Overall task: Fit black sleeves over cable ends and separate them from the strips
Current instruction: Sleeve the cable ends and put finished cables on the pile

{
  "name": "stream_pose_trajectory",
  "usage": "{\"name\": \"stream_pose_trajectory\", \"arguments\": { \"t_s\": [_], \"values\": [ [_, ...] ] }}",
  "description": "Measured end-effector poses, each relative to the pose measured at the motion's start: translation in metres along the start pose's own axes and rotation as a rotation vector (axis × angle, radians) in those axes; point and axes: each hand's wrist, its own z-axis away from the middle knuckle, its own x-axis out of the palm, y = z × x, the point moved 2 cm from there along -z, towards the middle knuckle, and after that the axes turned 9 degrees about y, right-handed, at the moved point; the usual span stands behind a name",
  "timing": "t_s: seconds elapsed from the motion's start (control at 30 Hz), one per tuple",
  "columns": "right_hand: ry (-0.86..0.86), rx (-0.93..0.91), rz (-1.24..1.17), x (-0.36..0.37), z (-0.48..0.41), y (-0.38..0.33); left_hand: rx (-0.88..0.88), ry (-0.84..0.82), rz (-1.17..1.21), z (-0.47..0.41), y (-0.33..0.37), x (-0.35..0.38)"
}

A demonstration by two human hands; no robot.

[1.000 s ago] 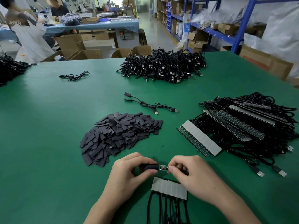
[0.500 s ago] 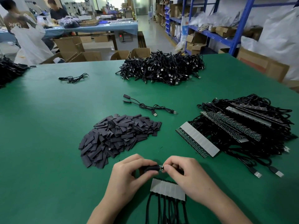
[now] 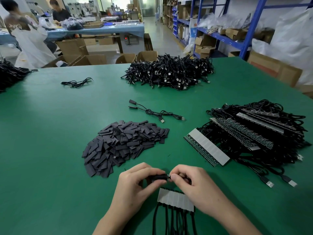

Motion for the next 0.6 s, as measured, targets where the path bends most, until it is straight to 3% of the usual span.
{"name": "stream_pose_trajectory", "arguments": {
  "t_s": [0.6],
  "values": [
    [-0.007, -0.018, -0.023, 0.0017, 0.0001, 0.0019, 0.005, -0.001, 0.023, 0.0001, 0.0019, 0.0011]
  ]
}}
